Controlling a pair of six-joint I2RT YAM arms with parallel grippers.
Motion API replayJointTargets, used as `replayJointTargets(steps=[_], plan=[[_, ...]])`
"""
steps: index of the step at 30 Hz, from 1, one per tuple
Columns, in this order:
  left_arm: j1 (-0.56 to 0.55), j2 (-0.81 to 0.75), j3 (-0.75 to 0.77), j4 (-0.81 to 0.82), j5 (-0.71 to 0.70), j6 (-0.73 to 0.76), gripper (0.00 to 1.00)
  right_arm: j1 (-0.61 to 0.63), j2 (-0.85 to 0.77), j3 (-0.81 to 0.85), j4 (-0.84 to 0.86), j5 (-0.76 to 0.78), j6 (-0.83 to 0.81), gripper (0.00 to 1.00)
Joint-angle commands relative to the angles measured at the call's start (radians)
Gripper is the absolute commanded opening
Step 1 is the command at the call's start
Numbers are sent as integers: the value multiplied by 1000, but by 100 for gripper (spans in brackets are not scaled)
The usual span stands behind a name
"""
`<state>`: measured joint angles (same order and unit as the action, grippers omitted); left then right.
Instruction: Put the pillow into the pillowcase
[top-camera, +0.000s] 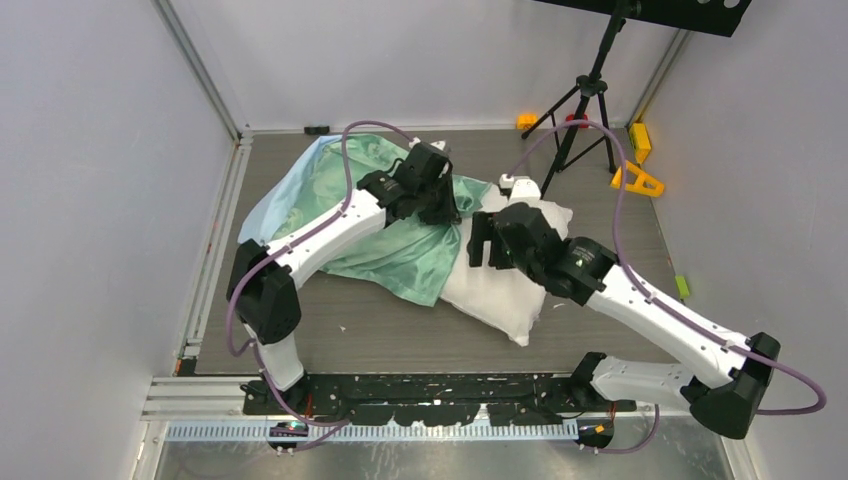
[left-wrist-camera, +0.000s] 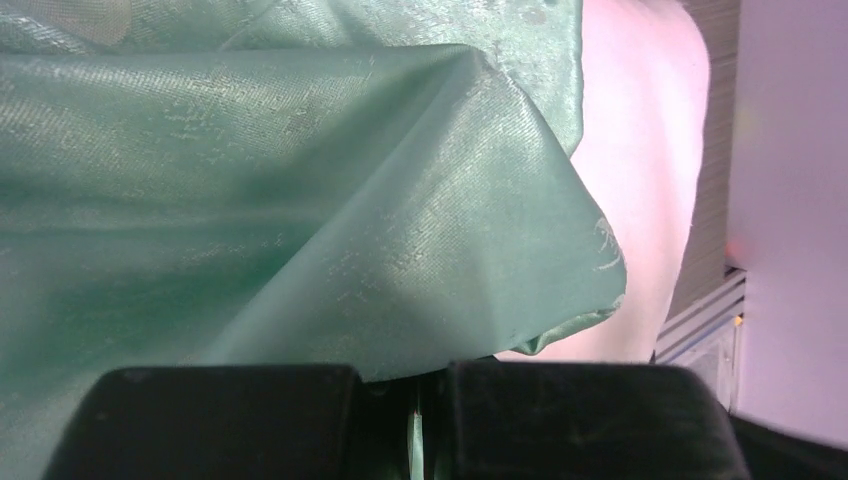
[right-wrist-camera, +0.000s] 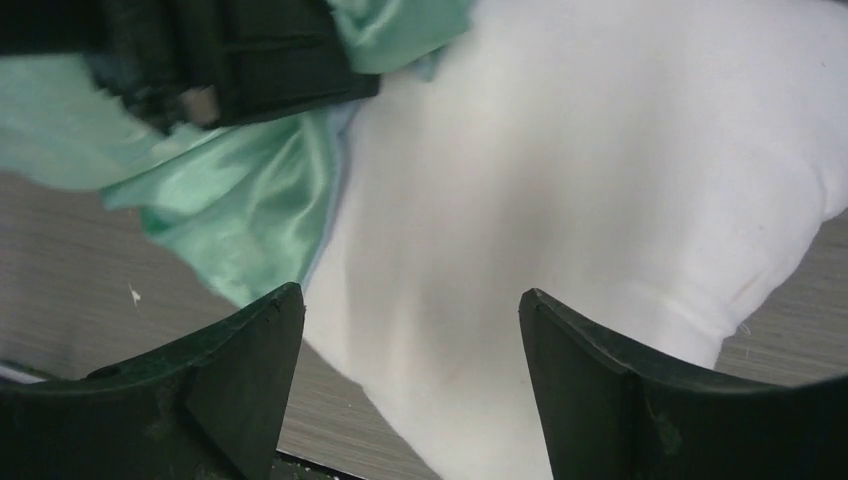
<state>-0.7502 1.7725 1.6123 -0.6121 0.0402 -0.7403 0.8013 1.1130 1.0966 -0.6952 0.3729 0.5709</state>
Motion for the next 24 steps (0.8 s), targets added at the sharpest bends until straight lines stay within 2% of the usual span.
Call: replayJointTargets(steps=[1,6,13,15,16,17,18,19,20,22,24], plan=[[26,19,8,80,80,-14,0,137,-29,-7,70,174,-129,84],[29,31,28,77,97,-5,0,229,61,-7,163,223,-156,85],[29,26,43,67,110,3,0,233,273,-15,232,272,-150,88],[29,20,52,61,110,9,0,232,313,-15,236,285,-132,85],[29,16,59,58,110,12,0,228,327,-7,225,291,-117,77],[29,13,69,56,110,14,0,220,331,5,212,289,-101,62],[29,9,84,50,110,19,0,215,329,26,191,282,-86,41],[29,6,103,44,119,28,2,210,322,60,161,275,-70,14],[29,4,131,36,127,37,5,208,315,105,116,266,-58,2],[29,2,216,4,138,60,15,201,298,230,27,197,-34,0],[29,-3,317,-30,141,88,30,172,286,350,-40,94,-6,0]])
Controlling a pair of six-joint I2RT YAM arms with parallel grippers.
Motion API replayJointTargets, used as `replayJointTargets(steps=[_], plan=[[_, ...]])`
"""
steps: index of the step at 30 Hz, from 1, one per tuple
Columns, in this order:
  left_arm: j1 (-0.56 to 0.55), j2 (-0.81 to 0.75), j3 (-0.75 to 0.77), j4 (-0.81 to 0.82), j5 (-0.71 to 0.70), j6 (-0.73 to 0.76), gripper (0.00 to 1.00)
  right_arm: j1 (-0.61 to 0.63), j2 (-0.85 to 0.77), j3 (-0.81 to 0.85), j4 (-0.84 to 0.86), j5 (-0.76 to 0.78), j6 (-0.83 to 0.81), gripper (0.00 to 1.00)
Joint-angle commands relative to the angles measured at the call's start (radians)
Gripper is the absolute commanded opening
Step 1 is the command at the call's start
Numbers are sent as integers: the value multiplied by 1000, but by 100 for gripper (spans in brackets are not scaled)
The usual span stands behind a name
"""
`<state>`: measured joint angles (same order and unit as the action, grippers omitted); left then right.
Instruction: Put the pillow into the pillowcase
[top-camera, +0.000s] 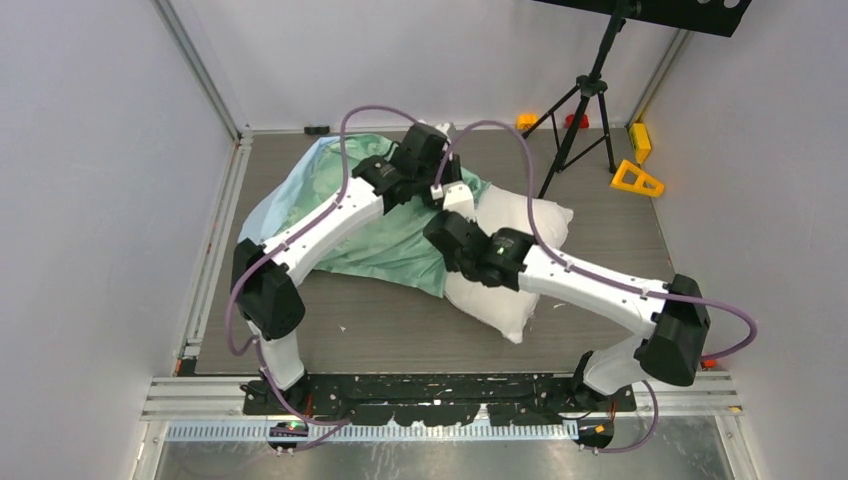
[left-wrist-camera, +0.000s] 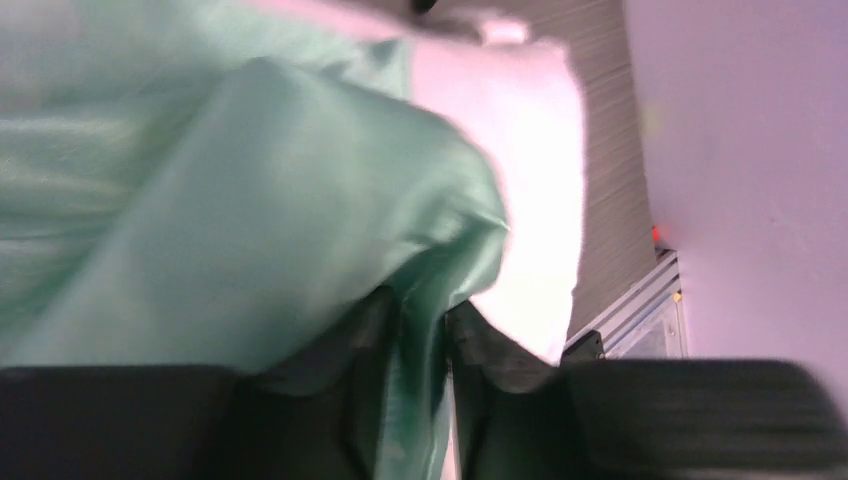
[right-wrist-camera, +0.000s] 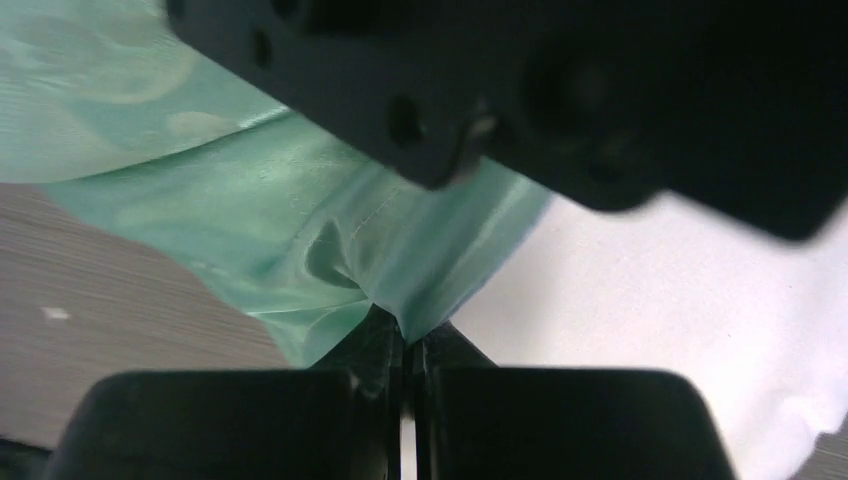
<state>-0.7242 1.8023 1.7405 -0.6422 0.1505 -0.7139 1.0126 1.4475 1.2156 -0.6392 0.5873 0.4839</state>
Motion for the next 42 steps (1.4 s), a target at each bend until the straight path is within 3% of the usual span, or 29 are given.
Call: replayJointTargets(steps=[1,3,5,7,9,14,20,26,31,35,42], plan=[[3,-37,249,-13,29,76,39,-65,-53,278,-122,-186,97,0],[3,-50,363,-36,26,106,54,-122,-59,355,-142,-302,122,0],[2,-62,492,-73,28,122,63,-190,-59,425,-153,-424,166,0],[2,-89,581,-104,35,132,67,-233,-59,464,-155,-496,210,0],[0,-154,558,-92,34,140,72,-263,-63,484,-142,-560,258,0],[-15,-420,259,-21,-16,147,71,-378,-91,373,-12,-679,443,0],[-24,-714,-266,-4,-249,109,57,-536,-137,143,206,-770,662,0],[-27,-857,-618,0,-408,-2,44,-622,-143,9,341,-810,777,0],[-27,-818,-815,103,-613,-34,47,-671,-130,-21,371,-837,796,0],[-15,-694,-806,189,-769,-9,55,-705,-120,-24,371,-849,788,0],[75,-494,-778,423,-767,100,57,-739,-87,-7,371,-885,771,0]])
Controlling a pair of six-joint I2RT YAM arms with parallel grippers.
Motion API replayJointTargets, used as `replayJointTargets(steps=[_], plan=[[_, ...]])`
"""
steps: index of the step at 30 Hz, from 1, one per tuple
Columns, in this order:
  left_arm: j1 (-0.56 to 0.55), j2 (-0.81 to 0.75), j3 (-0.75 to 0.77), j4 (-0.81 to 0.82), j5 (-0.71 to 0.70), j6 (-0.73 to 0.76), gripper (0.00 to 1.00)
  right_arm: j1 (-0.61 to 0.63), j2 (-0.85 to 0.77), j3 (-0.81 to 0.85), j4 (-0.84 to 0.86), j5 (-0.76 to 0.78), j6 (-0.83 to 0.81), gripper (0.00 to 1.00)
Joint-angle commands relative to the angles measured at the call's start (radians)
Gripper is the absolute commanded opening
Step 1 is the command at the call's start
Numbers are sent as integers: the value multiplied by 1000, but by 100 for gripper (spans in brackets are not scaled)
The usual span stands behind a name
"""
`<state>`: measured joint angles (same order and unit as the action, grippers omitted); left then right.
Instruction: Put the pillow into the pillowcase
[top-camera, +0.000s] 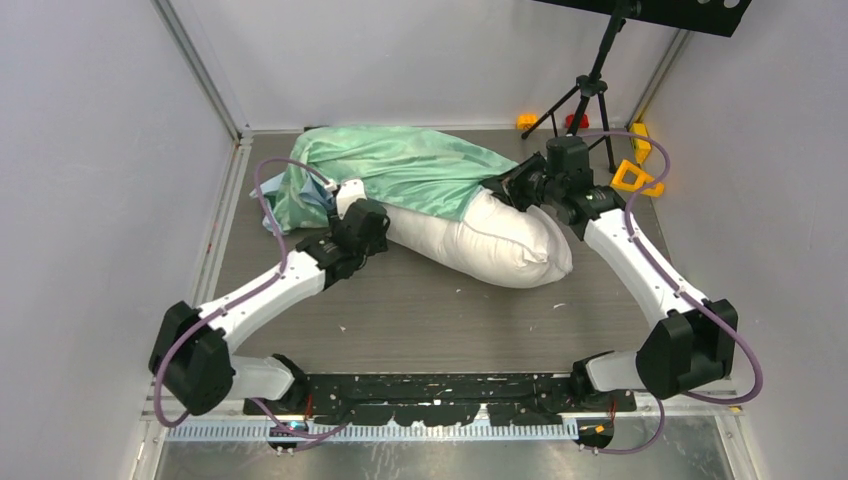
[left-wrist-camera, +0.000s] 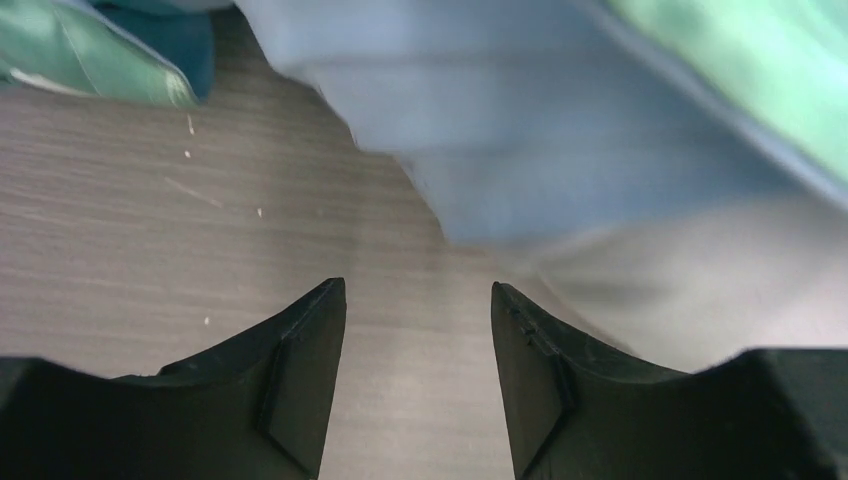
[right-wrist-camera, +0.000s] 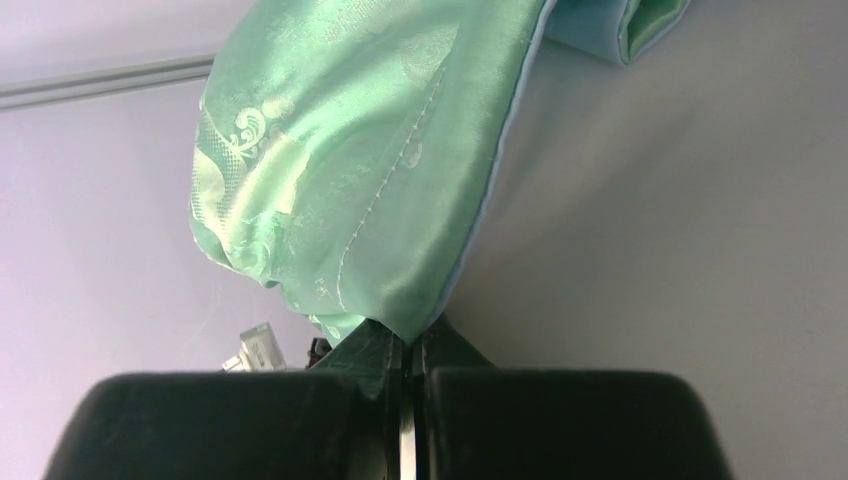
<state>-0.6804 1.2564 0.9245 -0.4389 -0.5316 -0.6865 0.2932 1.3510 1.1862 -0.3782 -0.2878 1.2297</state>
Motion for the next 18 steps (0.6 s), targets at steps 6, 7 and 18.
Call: replayJointTargets(steps=[6,7,18], plan=[[63,151,89,289,-123,119,56,-46,42,28,110,-32,7,0],[65,159,92,303,-116,129,55,-50,46,29,111,-33,5,0],[90,170,111,333,-244,195,42,-77,56,30,101,-44,-18,0]])
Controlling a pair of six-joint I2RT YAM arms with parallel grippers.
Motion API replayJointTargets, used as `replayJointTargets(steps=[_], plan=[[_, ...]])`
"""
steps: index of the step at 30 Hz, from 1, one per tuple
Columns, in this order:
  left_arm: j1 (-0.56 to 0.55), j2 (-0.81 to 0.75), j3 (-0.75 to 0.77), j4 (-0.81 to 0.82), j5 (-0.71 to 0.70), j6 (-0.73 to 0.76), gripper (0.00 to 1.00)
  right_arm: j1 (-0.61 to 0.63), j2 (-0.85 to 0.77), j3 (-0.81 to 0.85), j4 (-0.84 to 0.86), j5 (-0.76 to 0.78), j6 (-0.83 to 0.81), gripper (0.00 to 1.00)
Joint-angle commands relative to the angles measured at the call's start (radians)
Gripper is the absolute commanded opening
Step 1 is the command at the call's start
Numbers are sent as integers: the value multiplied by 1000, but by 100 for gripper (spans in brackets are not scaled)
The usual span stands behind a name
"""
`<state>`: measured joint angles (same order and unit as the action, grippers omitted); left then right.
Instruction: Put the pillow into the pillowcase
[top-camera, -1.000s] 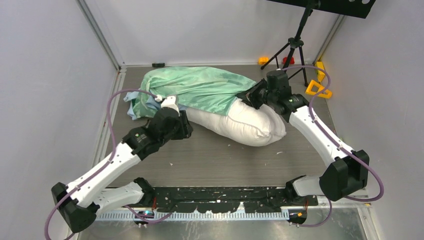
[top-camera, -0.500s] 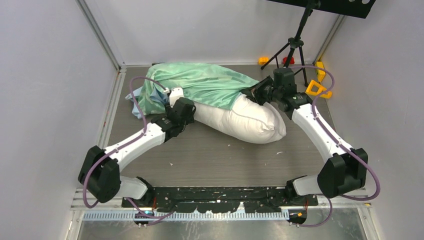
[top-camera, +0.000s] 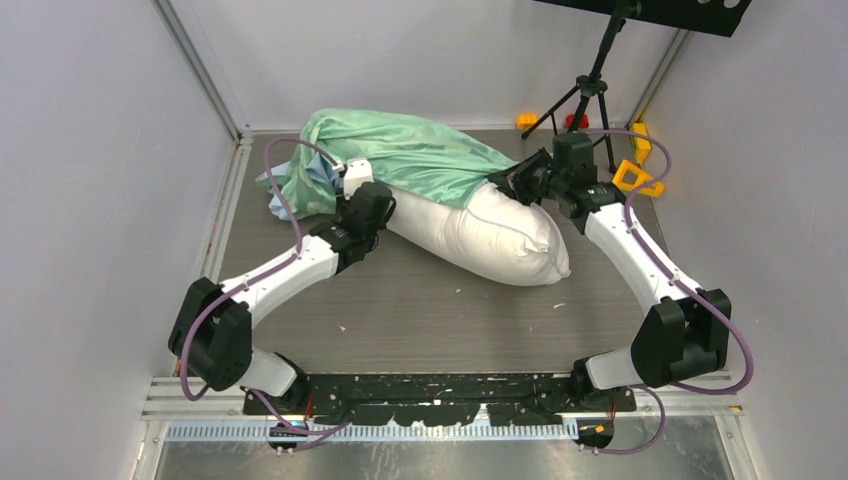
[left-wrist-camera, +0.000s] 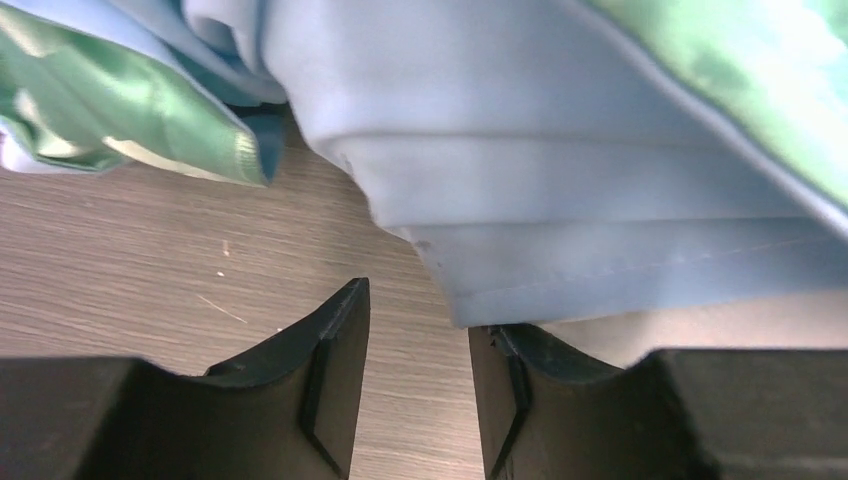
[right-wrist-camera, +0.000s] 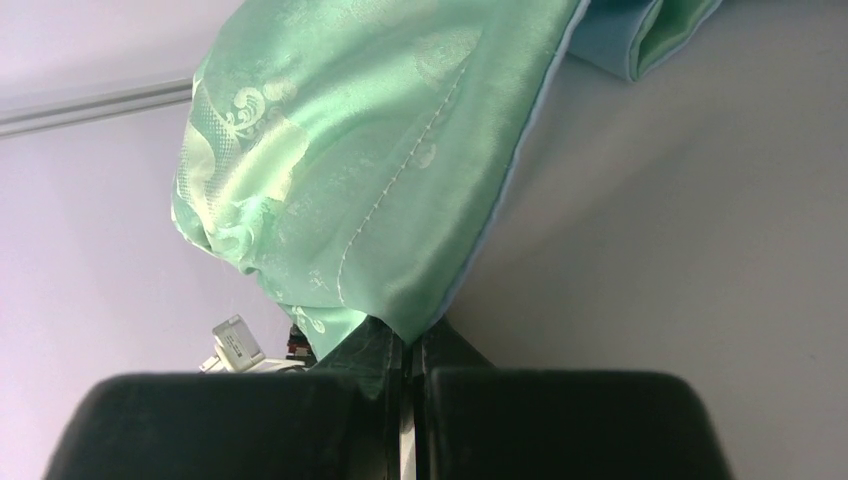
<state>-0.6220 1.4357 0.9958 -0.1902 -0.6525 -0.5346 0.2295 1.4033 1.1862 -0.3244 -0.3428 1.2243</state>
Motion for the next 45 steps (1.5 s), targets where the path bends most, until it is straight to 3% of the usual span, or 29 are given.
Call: replayJointTargets(steps=[1,12,13,16,17,39,45], plan=[[37,-8,41,93,-121,52,42,-14,3,32,47,13,-14,0],[54,39,56,186,-149,171,30,-18,3,48,11,23,-41,0],[56,44,59,186,-146,178,30,-18,2,50,7,26,-45,0],[58,50,60,186,-81,198,44,-20,0,53,2,34,-52,0],[58,48,50,186,-60,197,44,-20,0,55,2,33,-54,0],[61,-8,-109,410,166,116,40,-27,12,47,2,31,-68,0],[62,-9,-135,431,102,119,33,-30,10,45,2,24,-70,0]])
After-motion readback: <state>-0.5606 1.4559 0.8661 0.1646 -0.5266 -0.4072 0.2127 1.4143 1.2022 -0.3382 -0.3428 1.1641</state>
